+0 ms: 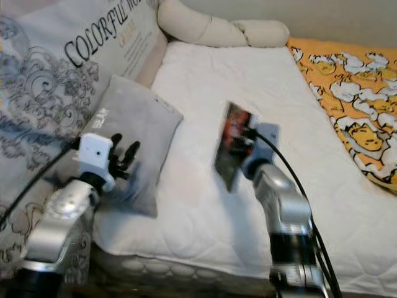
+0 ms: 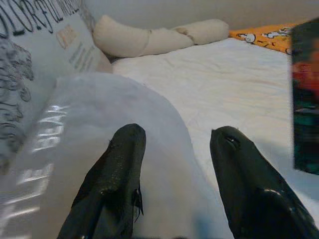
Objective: Clean up the room
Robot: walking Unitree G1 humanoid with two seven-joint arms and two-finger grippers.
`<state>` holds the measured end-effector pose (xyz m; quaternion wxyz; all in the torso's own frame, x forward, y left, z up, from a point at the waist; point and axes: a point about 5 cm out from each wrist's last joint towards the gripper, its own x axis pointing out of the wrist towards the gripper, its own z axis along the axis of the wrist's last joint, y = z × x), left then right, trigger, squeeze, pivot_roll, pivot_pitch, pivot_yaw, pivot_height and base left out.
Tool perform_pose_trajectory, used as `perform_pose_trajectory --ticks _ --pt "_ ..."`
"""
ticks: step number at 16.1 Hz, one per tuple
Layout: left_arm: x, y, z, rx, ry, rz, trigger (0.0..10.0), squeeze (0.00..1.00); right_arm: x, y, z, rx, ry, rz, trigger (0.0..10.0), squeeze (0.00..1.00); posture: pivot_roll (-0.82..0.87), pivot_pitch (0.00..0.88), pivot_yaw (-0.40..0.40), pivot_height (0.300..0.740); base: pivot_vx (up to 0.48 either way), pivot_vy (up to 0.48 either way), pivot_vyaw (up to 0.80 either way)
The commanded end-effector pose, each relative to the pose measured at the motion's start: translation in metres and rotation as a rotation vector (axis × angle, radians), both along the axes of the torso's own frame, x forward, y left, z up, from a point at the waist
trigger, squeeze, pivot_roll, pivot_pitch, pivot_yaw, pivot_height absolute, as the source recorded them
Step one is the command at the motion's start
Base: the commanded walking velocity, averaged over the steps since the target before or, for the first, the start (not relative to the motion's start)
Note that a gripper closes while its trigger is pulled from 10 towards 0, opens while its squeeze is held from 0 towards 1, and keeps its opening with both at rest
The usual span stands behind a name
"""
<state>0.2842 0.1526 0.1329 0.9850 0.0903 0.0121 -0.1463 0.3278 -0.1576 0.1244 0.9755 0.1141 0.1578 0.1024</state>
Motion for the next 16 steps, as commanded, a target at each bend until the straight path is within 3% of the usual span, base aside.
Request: perform_pose_trajectory --ticks 1,3,4,5,6,10,13,16 --pt "0.000 -0.002 0.006 -0.014 -0.003 -0.026 10.0 0.00 0.006 0.000 0.009 0.038 -0.013 0.042 10.0 0.00 0.05 0.000 -0.018 0.740 0.000 0.000 0.00" --pt "0.001 -0.001 0.007 -0.033 0.015 -0.053 10.0 0.00 0.012 0.002 0.012 0.137 0.043 0.096 10.0 0.00 0.05 0.000 -0.014 0.740 0.000 0.000 0.00" --pt "-0.002 -0.005 0.004 -0.006 0.071 -0.148 10.0 0.00 0.017 0.005 0.015 0.219 0.077 0.140 10.0 0.00 0.05 0.000 -0.009 0.740 0.000 0.000 0.00" --pt "-0.005 -0.006 0.005 0.007 0.075 -0.199 10.0 0.00 0.020 0.007 0.015 0.241 0.089 0.161 10.0 0.00 0.05 0.000 -0.009 0.740 0.000 0.000 0.00" --pt "-0.011 -0.006 0.011 -0.001 0.092 -0.313 10.0 0.00 0.027 0.008 0.011 0.254 0.139 0.189 10.0 0.00 0.05 0.000 -0.008 0.740 0.000 0.000 0.00" --pt "-0.021 0.007 0.015 0.066 0.205 -0.446 10.0 0.00 0.038 0.007 -0.002 0.269 0.236 0.237 10.0 0.00 0.07 0.000 -0.003 0.740 0.000 0.000 0.00" --pt "-0.035 0.015 0.015 0.093 0.301 -0.544 10.0 0.00 0.039 0.009 -0.014 0.349 0.317 0.245 10.0 0.00 0.09 0.000 0.002 0.740 0.000 0.000 0.00" --pt "-0.057 0.021 0.006 0.165 0.420 -0.605 10.0 0.00 0.038 0.001 -0.025 0.276 0.357 0.204 10.0 0.00 0.12 0.000 0.002 0.740 0.000 0.000 0.00"
